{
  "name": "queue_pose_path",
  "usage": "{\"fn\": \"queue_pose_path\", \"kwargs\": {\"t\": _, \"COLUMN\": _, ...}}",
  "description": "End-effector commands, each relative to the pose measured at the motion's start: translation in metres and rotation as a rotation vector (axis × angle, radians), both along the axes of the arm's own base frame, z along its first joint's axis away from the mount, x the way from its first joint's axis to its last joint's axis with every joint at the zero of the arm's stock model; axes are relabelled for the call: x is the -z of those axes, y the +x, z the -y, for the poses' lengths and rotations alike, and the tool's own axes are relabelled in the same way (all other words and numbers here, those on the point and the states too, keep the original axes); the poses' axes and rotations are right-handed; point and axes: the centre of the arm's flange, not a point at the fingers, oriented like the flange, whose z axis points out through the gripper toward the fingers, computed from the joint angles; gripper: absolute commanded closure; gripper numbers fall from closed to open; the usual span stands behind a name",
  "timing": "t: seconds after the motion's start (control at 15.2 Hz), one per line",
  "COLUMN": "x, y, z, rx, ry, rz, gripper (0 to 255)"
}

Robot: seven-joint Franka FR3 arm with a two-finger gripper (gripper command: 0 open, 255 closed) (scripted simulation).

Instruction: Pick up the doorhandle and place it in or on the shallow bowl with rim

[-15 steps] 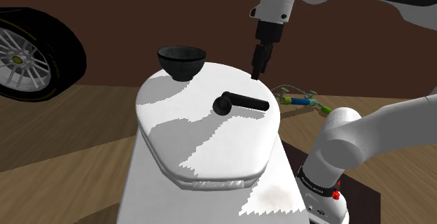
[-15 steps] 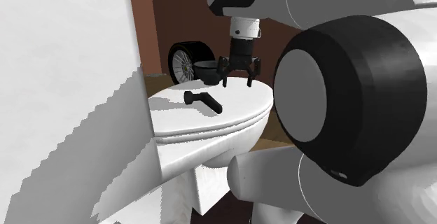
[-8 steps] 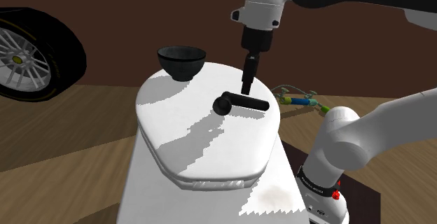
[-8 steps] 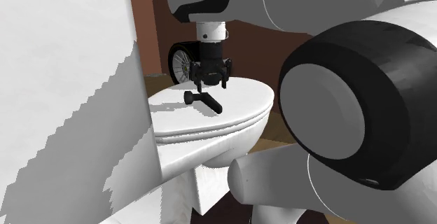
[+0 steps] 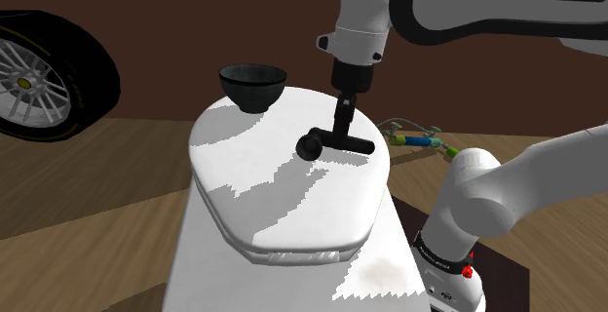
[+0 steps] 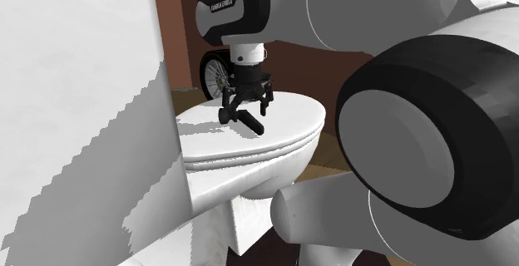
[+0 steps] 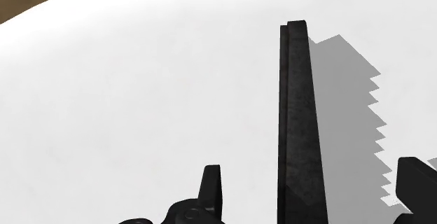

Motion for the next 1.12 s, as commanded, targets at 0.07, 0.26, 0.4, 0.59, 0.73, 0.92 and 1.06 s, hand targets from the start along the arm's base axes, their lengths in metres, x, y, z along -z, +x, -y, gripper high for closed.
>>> {"fn": "queue_pose_path", "kwargs": {"t": 0.07, "x": 0.005, "y": 0.0, "z": -0.0005, "rx": 0.0, "ry": 0.0, "rz": 0.0, "gripper": 0}}
{"fn": "queue_pose_path", "kwargs": {"t": 0.26, "x": 0.005, "y": 0.0, "z": -0.0005, "rx": 0.0, "ry": 0.0, "rz": 0.0, "gripper": 0}}
{"fn": "queue_pose_path", "kwargs": {"t": 0.4, "x": 0.0049, "y": 0.0, "z": -0.0005, "rx": 0.0, "ry": 0.0, "rz": 0.0, "gripper": 0}}
{"fn": "queue_pose_path", "kwargs": {"t": 0.59, "x": 0.0049, "y": 0.0, "z": -0.0005, "rx": 0.0, "ry": 0.0, "rz": 0.0, "gripper": 255}}
{"fn": "queue_pose_path", "kwargs": {"t": 0.73, "x": 0.0049, "y": 0.0, "z": -0.0005, "rx": 0.0, "ry": 0.0, "rz": 0.0, "gripper": 255}}
{"fn": "queue_pose_path", "kwargs": {"t": 0.92, "x": 0.0049, "y": 0.0, "z": -0.0005, "rx": 0.0, "ry": 0.0, "rz": 0.0, "gripper": 255}}
{"fn": "queue_pose_path", "kwargs": {"t": 1.06, "x": 0.005, "y": 0.0, "z": -0.0005, "rx": 0.0, "ry": 0.0, "rz": 0.0, "gripper": 255}}
